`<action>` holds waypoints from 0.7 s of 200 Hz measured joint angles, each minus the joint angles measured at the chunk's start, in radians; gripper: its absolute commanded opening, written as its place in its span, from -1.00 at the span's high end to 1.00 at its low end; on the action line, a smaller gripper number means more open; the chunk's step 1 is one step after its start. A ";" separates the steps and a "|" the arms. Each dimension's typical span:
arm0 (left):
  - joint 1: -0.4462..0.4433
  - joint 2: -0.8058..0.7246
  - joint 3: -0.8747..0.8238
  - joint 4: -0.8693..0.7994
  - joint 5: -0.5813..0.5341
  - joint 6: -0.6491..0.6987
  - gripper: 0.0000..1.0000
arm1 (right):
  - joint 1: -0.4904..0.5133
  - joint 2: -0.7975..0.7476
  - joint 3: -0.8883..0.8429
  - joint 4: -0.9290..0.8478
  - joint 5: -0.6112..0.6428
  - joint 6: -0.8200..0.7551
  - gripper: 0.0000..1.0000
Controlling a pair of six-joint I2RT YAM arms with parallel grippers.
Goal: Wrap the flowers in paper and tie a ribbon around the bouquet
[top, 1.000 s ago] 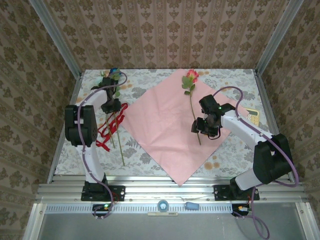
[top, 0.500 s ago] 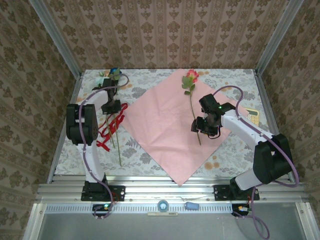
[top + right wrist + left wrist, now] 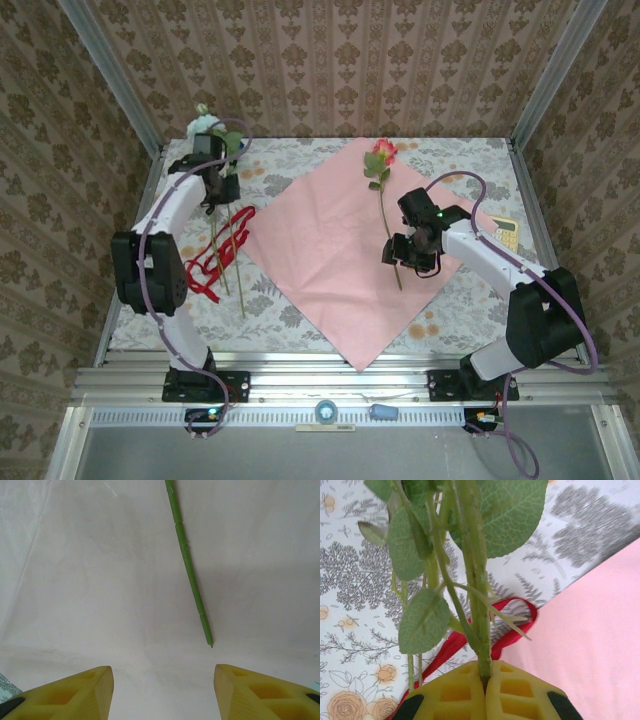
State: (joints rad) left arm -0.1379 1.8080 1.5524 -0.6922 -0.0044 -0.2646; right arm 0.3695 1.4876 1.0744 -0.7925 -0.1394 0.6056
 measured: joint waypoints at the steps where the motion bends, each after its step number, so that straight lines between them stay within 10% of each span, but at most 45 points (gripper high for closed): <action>1: 0.000 -0.002 0.003 -0.001 0.006 -0.004 1.00 | 0.000 0.000 0.000 0.000 0.000 0.000 -0.13; 74: -0.147 -0.043 0.107 0.106 0.328 -0.220 1.00 | -0.046 -0.004 -0.005 0.000 -0.004 0.000 -0.13; 140: -0.338 0.270 0.171 0.436 0.436 -0.429 1.00 | -0.090 -0.067 -0.029 -0.001 -0.010 0.000 -0.13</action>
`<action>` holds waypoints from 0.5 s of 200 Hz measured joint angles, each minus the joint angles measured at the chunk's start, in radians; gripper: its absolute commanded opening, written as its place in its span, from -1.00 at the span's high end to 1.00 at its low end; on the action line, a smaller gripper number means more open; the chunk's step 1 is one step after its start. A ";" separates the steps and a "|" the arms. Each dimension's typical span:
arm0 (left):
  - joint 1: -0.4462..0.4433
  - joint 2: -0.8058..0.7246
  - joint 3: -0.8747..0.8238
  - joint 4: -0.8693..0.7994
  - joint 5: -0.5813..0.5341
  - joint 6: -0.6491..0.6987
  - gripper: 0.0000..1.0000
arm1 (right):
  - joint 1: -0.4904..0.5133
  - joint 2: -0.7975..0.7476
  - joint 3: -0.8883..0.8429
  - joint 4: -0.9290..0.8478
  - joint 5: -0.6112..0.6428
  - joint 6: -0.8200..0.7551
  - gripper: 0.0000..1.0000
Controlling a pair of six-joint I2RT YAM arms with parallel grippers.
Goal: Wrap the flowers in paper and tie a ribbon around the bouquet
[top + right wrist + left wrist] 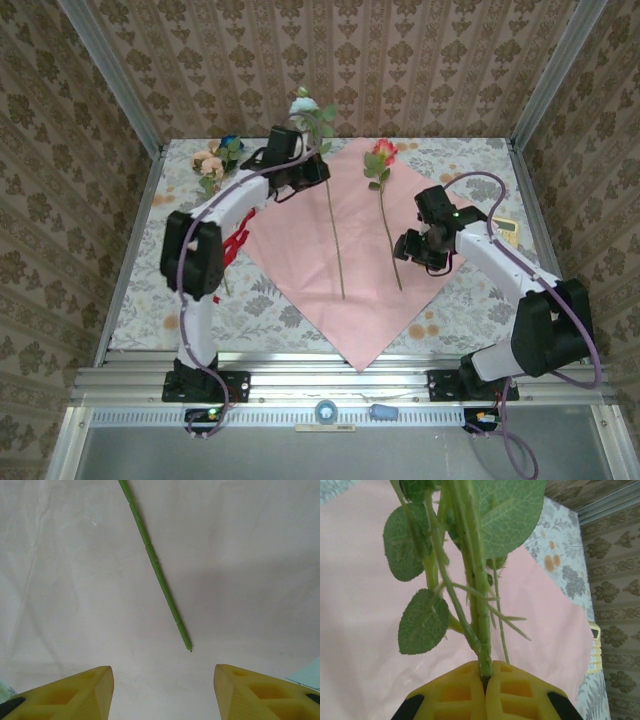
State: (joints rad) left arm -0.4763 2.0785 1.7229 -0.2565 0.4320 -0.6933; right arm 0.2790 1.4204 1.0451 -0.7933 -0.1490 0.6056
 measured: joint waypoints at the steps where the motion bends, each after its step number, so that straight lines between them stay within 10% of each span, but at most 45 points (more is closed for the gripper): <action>1: -0.002 0.011 0.007 0.004 0.002 -0.003 1.00 | 0.000 -0.002 -0.001 0.000 0.000 0.000 -0.13; 33: -0.018 0.166 0.069 0.027 0.003 -0.029 0.93 | -0.002 -0.050 -0.019 -0.005 -0.002 0.000 -0.13; 58: -0.025 0.233 0.116 -0.005 -0.001 -0.017 0.16 | -0.002 -0.061 -0.021 -0.014 -0.004 0.000 -0.14; 100: -0.028 0.215 0.129 -0.114 -0.067 0.022 0.03 | -0.002 -0.061 -0.022 -0.022 -0.010 -0.001 -0.15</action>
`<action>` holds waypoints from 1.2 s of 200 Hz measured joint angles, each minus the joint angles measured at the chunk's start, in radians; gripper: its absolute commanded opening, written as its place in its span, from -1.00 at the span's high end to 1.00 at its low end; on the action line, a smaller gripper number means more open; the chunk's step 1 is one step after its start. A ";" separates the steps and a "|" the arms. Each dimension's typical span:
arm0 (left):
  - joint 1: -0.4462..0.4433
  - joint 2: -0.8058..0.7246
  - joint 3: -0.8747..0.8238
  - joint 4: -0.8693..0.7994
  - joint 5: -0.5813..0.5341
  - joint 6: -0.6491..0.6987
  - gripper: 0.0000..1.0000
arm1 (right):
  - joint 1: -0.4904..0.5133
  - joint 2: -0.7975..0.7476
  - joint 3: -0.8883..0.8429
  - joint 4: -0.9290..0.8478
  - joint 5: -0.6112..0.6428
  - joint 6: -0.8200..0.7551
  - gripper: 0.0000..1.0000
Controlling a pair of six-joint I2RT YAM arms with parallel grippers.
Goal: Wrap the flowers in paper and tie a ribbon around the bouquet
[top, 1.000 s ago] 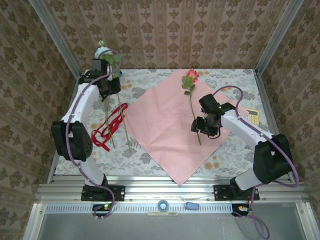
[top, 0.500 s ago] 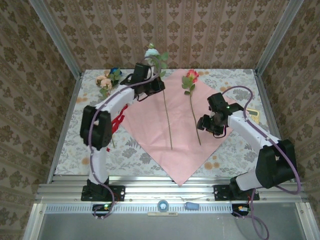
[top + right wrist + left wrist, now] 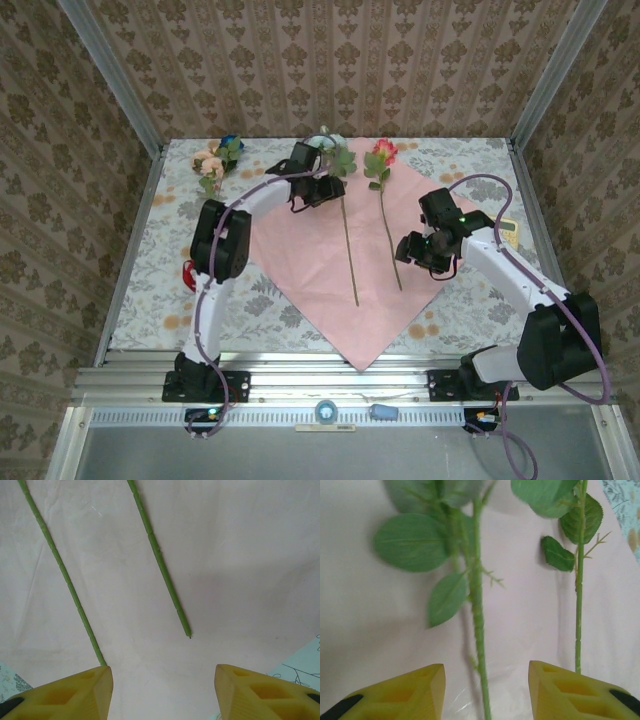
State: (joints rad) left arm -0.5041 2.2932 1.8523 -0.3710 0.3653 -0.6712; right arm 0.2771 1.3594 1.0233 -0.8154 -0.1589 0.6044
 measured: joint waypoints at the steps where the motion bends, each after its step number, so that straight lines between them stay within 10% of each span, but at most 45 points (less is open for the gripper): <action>1: 0.000 0.000 0.000 0.000 0.000 0.000 0.03 | 0.000 0.000 0.000 0.000 0.000 0.000 -0.15; 76: 0.257 -0.496 -0.180 -0.254 -0.163 0.173 0.35 | 0.048 0.000 0.009 0.016 -0.003 -0.029 -0.16; 128: 0.515 -0.501 -0.373 -0.344 -0.214 0.300 0.33 | 0.116 0.020 0.037 0.043 -0.007 -0.025 -0.16; 240: 0.481 -0.247 -0.282 -0.261 -0.350 0.468 0.28 | 0.134 0.063 0.056 0.054 -0.006 -0.022 -0.16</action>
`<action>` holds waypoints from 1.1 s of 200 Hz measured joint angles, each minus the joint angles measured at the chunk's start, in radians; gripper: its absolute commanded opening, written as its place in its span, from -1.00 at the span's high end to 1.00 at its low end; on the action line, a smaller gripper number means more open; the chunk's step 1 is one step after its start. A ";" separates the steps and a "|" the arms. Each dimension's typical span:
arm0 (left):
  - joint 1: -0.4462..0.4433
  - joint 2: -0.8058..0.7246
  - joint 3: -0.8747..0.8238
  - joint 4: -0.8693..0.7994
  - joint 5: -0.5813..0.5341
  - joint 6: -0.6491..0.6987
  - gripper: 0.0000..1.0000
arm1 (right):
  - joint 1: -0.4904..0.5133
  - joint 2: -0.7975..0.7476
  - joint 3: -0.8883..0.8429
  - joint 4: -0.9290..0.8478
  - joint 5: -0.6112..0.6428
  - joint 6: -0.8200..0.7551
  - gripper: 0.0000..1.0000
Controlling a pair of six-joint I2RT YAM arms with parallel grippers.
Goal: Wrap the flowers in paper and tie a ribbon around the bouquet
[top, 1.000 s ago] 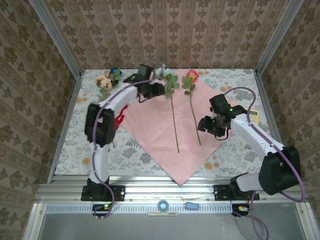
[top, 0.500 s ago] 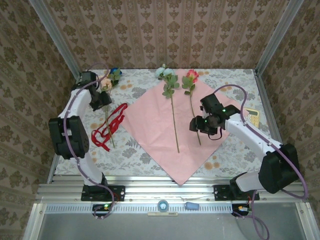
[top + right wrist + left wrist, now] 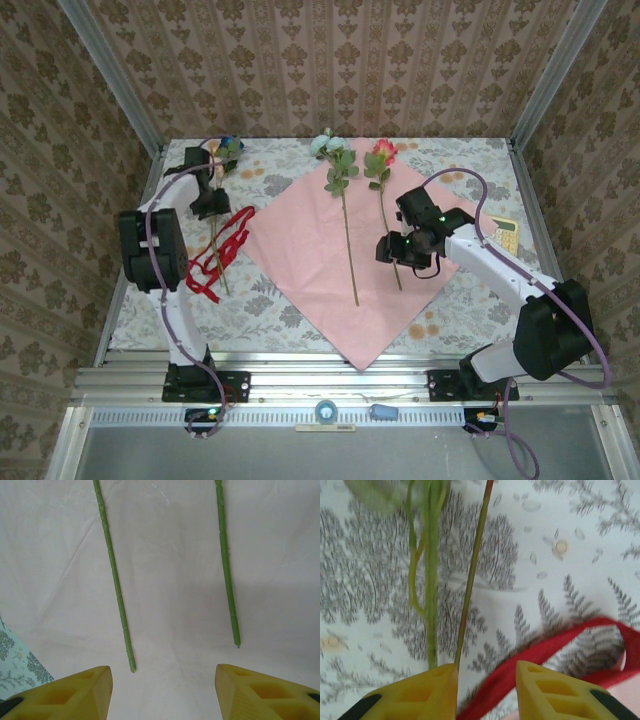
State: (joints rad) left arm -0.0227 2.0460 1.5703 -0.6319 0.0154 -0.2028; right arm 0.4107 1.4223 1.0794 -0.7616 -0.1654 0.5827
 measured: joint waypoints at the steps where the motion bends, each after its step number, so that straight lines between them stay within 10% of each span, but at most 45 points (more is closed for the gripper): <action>1: -0.001 0.002 0.002 0.002 -0.002 0.001 0.28 | 0.000 0.000 0.000 -0.001 0.000 0.000 -0.16; 181: -0.030 0.143 0.129 0.030 -0.129 0.054 0.11 | -0.008 -0.047 0.002 0.052 -0.092 0.050 -0.18; 220: -0.028 0.143 0.129 0.027 -0.129 0.054 0.07 | -0.166 -0.042 -0.042 0.019 -0.065 0.053 -0.13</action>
State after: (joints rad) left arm -0.0509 2.1891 1.6989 -0.6048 -0.1131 -0.1486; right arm 0.2443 1.3808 1.0370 -0.7425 -0.2306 0.6353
